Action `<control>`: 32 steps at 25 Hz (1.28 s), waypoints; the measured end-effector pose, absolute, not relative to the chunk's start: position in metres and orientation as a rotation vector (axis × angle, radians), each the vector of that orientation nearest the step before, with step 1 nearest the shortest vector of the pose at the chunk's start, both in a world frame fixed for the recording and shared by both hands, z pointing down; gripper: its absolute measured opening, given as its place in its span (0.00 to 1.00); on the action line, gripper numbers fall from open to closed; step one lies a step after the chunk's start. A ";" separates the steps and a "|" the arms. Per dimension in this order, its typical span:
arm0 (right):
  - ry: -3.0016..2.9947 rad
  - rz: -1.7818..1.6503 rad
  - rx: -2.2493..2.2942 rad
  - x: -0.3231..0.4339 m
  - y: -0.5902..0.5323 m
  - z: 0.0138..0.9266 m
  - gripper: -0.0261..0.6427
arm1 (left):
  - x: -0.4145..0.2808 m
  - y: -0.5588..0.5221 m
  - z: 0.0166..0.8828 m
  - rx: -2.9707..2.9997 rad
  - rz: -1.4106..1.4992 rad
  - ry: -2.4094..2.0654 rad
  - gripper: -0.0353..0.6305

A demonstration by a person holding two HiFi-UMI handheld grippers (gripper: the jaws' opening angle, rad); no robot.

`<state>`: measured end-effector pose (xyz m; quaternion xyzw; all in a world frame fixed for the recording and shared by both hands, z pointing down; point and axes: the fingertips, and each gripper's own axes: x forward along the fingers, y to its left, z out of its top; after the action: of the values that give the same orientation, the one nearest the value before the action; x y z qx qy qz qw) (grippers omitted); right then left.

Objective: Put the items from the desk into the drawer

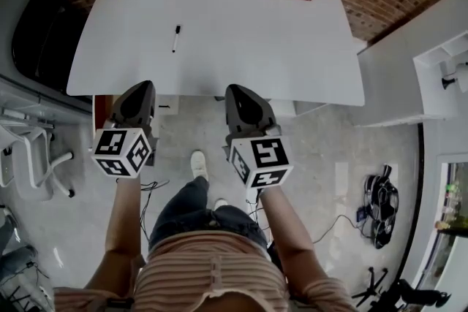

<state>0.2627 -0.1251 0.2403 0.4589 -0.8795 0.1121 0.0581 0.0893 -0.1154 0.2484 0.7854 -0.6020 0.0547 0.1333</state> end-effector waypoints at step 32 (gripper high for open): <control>-2.558 0.360 1.303 0.195 -0.290 0.271 0.06 | 0.060 -0.305 0.355 2.158 0.459 -1.509 0.08</control>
<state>0.1951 -0.2901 0.2711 0.4470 -0.8773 0.1233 0.1238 0.0602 -0.3054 0.3547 0.7853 -0.5492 0.1669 0.2322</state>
